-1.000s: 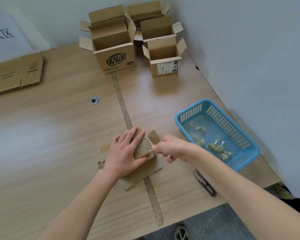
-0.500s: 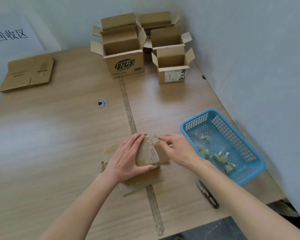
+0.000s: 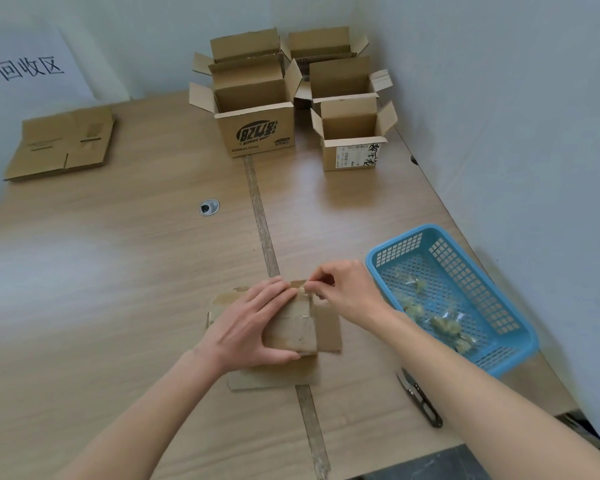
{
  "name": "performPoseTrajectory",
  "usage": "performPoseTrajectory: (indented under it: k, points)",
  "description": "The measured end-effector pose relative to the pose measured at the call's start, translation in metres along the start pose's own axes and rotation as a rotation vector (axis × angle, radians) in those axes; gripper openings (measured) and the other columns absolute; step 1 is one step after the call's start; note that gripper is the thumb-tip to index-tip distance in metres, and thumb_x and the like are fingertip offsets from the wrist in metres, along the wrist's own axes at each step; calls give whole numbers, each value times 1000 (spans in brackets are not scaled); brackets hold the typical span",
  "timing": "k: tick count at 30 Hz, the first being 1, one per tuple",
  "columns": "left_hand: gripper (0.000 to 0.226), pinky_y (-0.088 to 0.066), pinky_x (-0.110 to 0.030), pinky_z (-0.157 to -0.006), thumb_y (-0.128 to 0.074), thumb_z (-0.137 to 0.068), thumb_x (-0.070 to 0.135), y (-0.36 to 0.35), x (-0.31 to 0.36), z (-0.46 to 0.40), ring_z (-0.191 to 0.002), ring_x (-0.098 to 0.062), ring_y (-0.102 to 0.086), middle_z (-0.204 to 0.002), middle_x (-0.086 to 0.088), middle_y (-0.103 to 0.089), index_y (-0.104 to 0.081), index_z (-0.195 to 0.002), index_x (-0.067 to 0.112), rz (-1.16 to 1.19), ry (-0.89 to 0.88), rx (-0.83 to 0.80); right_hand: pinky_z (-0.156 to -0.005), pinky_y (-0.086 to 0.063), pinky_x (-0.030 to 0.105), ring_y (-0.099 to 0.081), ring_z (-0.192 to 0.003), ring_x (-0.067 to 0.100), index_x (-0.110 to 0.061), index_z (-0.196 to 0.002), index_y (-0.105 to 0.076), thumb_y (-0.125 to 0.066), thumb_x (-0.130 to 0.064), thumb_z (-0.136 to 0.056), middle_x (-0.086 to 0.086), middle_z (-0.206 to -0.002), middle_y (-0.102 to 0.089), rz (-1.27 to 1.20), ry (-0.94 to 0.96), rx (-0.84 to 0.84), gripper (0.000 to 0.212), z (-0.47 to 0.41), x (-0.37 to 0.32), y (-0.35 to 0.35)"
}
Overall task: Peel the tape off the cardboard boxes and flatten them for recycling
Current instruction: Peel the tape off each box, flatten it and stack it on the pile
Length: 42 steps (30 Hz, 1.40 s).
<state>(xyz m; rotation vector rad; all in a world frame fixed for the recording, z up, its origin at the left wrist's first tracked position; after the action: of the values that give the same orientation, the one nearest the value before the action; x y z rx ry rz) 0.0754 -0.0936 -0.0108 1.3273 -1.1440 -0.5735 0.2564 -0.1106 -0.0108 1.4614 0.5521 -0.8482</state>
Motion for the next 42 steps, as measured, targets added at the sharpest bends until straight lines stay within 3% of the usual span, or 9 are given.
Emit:
performPoseTrajectory:
  k: [7, 10, 13, 16, 21, 24, 29, 37, 42]
  points:
    - [82, -24, -48, -106, -44, -82, 85, 11, -32, 26, -135, -30, -34, -146, -8, -38, -25, -155, 52, -357, -90, -109, -75, -61, 27, -75, -70, 13, -15, -85, -77, -77, -13, -89, 0, -73, -75, -223, -19, -286, 4, 23, 9, -9]
    - [91, -14, -45, -112, -66, -80, 71, 14, -40, 21, -146, -27, -23, -158, -4, -28, -21, -156, 52, -270, -24, -236, -74, -59, 24, -74, -71, 12, -12, -87, -77, -76, -13, -90, 0, -75, -76, -208, -7, -256, 3, 25, 10, -8]
    - [100, 9, -42, -122, -54, -69, 94, 12, -36, 10, -154, -4, 7, -166, 14, -6, -30, -155, 49, -17, 128, -297, -76, -55, 23, -70, -77, 5, -16, -88, -79, -78, -19, -87, -6, -80, -76, -121, 47, -152, 3, 31, 9, -8]
    - [95, 15, -53, -123, -45, -67, 99, 7, -23, 6, -152, 4, 10, -168, 15, -14, -48, -144, 44, 128, 298, -173, -76, -55, 18, -69, -79, 2, -23, -88, -79, -83, -23, -83, -11, -83, -74, -164, 79, -185, 7, 43, 1, -26]
    - [79, 2, -51, -126, -63, -78, 79, -1, -16, 16, -154, -1, -11, -169, 9, -14, -56, -137, 27, 86, 286, 93, -80, -59, 23, -70, -81, 4, -30, -86, -74, -93, -33, -68, -11, -84, -72, -205, 103, -200, 26, 43, -3, -33]
    - [80, -6, -50, -127, -52, -88, 76, -2, -18, 17, -154, -5, -13, -165, 4, -28, -51, -145, 20, 53, 247, 98, -80, -57, 24, -67, -82, 7, -23, -91, -74, -95, -43, -60, -8, -88, -70, -128, 129, -246, 42, 42, -7, -36]
    - [61, -9, -49, -126, -40, -101, 59, -2, -15, 18, -155, -9, -12, -162, 3, -35, -51, -146, 20, -22, 215, 70, -75, -54, 35, -64, -77, 13, -14, -86, -71, -86, -25, -78, -3, -83, -70, 64, 255, -178, 20, 39, -23, -33]
    - [60, -8, -43, -127, -43, -98, 64, -4, -23, 11, -154, -7, -15, -158, 7, -41, -54, -141, 24, 6, 194, 58, -91, -60, 36, -74, -96, 32, 2, -98, -68, -76, -10, -89, 20, -97, -75, -933, -352, 65, 17, 51, 60, -30]
    - [59, -8, -43, -127, -38, -99, 65, -8, -18, 12, -154, -6, -14, -157, 8, -42, -53, -140, 26, -59, 222, 75, -91, -59, 30, -75, -96, 17, -31, -132, -57, -81, -19, -84, 2, -99, -78, -577, -254, -189, 56, 41, 53, -15]
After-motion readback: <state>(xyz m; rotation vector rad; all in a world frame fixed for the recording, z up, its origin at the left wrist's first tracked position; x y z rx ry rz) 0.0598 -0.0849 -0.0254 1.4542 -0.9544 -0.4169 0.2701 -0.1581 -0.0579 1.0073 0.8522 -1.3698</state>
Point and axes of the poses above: each hand's wrist, its own z-axis away from the middle knuckle, its own y-axis out of the back of the hand, x = y × z, the point moved 7 cm from there along -z, towards the middle knuckle
